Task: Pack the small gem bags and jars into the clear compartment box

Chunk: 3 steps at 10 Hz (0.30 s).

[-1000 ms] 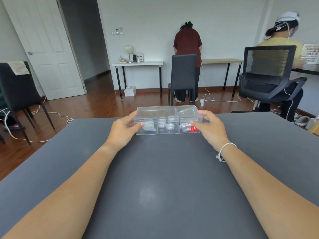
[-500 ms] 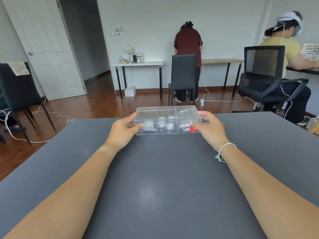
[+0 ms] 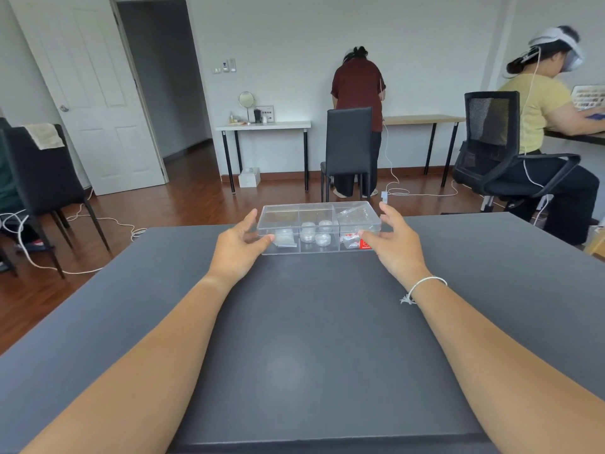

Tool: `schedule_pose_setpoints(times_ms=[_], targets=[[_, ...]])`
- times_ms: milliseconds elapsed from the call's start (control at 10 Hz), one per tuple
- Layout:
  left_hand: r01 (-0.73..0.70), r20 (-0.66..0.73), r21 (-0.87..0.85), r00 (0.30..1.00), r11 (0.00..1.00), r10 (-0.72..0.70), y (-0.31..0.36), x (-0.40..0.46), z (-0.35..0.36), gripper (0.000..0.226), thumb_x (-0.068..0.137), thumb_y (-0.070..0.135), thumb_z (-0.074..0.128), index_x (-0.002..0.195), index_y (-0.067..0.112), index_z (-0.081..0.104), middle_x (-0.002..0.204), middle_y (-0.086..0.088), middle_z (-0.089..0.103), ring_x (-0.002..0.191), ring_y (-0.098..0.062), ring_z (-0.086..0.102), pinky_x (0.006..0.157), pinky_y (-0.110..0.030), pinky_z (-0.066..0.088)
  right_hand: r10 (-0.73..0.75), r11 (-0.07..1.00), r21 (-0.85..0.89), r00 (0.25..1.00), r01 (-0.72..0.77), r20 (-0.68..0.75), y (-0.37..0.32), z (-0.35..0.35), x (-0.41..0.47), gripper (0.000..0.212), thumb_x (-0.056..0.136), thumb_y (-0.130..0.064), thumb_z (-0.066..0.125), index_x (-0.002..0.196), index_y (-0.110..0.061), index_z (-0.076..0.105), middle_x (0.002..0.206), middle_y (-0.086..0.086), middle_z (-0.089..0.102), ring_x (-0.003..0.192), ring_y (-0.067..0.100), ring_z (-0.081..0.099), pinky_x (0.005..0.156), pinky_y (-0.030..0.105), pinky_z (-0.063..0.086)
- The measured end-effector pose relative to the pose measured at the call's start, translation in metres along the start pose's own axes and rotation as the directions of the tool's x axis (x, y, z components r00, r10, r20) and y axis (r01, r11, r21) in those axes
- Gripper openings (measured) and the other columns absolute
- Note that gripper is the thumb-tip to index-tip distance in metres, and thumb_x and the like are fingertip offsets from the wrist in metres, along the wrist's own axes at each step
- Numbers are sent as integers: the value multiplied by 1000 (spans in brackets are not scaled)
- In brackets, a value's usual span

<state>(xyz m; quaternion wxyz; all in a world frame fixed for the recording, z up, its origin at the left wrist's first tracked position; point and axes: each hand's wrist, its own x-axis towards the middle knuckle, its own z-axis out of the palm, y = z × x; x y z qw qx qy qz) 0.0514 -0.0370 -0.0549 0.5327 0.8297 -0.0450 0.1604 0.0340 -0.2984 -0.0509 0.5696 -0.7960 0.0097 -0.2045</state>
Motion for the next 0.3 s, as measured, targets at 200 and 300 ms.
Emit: schedule_pose_setpoints(times_ms=[200,300], targets=[[-88,-29,126,995,988,92,4,-20,-4,67,77,30,67,136,28,36,143,-2,43,130,-19,41,107,-31,34,-69,981,-182,997,63,-25,-3,-7,-21,68,78,-34,66,136,-29,33,144,-1,38,127,24,43,103,44,41],[-156,-32,204,986,966,166,5,-31,-6,63,78,29,65,135,26,38,146,2,39,134,-15,35,112,-38,30,-119,970,-215,993,111,-22,-6,-9,-33,62,79,-36,63,134,-28,36,143,-1,39,126,22,43,100,37,38]])
